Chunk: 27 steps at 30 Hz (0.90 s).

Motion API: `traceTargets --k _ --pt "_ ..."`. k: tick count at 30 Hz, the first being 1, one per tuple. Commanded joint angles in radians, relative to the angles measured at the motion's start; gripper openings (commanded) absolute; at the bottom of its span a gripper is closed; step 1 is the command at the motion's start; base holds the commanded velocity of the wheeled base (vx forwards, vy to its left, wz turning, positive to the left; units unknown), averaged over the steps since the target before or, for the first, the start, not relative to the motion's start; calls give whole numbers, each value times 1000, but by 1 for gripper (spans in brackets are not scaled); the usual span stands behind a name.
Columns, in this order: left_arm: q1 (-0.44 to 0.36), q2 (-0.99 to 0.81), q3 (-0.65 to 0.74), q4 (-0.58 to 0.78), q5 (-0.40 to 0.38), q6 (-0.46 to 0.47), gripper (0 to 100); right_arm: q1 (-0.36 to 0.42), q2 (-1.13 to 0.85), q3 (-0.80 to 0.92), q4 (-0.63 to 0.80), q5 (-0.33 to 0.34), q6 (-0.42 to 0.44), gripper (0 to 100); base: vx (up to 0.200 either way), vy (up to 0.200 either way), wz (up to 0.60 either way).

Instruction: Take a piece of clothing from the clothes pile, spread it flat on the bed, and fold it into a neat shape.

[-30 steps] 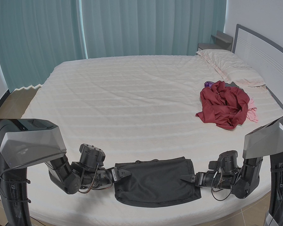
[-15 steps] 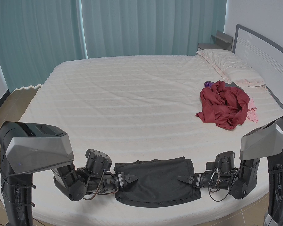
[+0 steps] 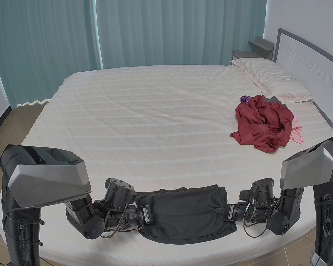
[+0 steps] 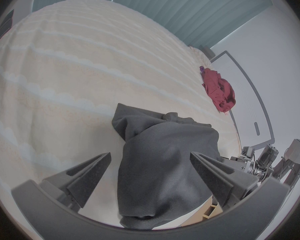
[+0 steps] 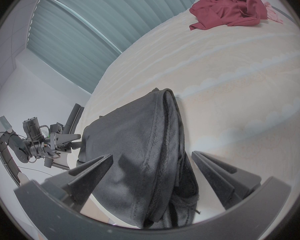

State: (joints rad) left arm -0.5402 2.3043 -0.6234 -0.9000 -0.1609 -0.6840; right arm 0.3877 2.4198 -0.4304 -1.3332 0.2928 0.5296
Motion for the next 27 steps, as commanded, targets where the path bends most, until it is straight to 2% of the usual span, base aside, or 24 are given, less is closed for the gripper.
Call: traceTargets --k 1,9,14,27 --pt "0 -5 1 0 0 -2 0 0 -2 -1 -4 0 4 0 0 0 0" --pt "0 -42 4 1 0 -88 0 2 -28 7 -4 0 66 0 0 0 0" --pt "2 -48 2 3 -2 -95 0 4 -39 10 -4 0 70 0 0 0 0" --pt "0 -92 11 6 0 -129 0 4 -67 12 -8 0 84 0 0 -200 0"
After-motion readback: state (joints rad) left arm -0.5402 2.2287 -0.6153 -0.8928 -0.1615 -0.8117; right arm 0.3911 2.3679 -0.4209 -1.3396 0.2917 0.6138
